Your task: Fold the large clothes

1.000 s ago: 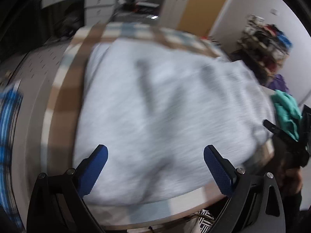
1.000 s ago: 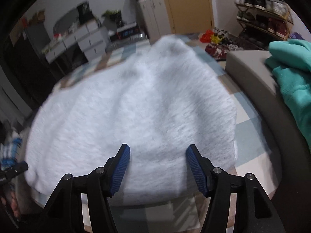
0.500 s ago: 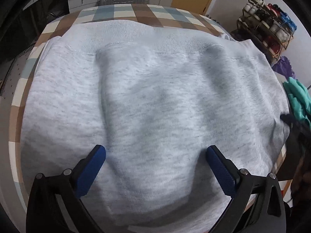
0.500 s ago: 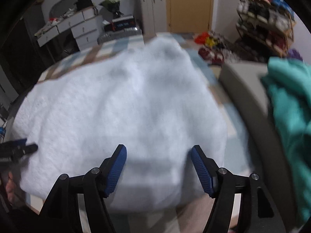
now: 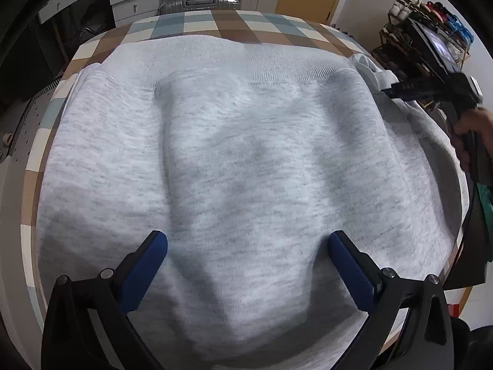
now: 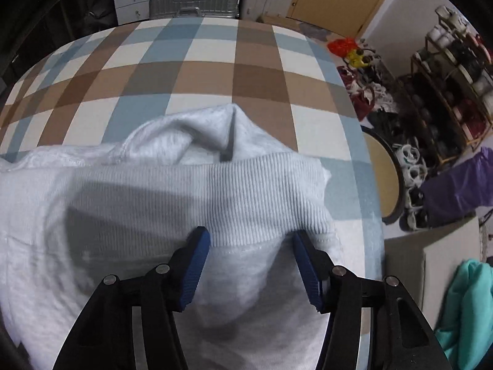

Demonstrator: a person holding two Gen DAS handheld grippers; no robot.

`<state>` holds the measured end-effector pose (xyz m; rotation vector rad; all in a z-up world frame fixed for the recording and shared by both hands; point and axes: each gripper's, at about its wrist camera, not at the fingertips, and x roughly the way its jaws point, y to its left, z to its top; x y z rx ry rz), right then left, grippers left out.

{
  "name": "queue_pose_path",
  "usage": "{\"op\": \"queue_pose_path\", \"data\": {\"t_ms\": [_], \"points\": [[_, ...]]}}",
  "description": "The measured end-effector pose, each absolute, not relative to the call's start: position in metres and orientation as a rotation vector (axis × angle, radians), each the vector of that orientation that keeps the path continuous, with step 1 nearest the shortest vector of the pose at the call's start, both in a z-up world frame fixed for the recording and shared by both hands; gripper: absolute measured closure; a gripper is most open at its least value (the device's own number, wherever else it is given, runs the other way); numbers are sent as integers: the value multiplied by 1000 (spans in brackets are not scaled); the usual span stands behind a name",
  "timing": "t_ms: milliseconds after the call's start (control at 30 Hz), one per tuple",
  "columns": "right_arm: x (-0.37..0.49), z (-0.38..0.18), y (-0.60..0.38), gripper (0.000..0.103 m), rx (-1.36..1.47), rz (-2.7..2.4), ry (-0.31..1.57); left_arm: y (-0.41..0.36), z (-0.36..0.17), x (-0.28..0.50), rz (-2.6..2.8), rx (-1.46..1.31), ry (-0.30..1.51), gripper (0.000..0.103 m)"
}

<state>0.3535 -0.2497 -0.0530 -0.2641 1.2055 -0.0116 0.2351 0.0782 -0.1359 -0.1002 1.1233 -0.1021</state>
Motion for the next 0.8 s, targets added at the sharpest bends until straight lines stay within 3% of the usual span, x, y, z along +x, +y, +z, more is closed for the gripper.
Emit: {"op": "queue_pose_path", "data": {"t_ms": [100,233,333,467,600,700,800], "points": [[345,-25,-235,72,-246,16,1142,79,-135,236,-108,-99,1137,1],[326,-15,-183,72,-144,280,1155,81,-136,242,-115,-101,1140,1],[317,-36,-139,80,-260,279,1179,81,-137,242,-115,-104,1139,1],[315,-49,-126,80,-314,191,1147,80,-136,244,-123,-101,1142,1],[298,-27,-151,82,-227,260,1090,95,-114,244,-98,-113,1070,2],[265,-10,-192,76,-114,310,1041,127,-88,252,-47,-200,910,2],[231,-4,-231,76,-112,276,1048,161,-106,278,-27,-374,974,2]]}}
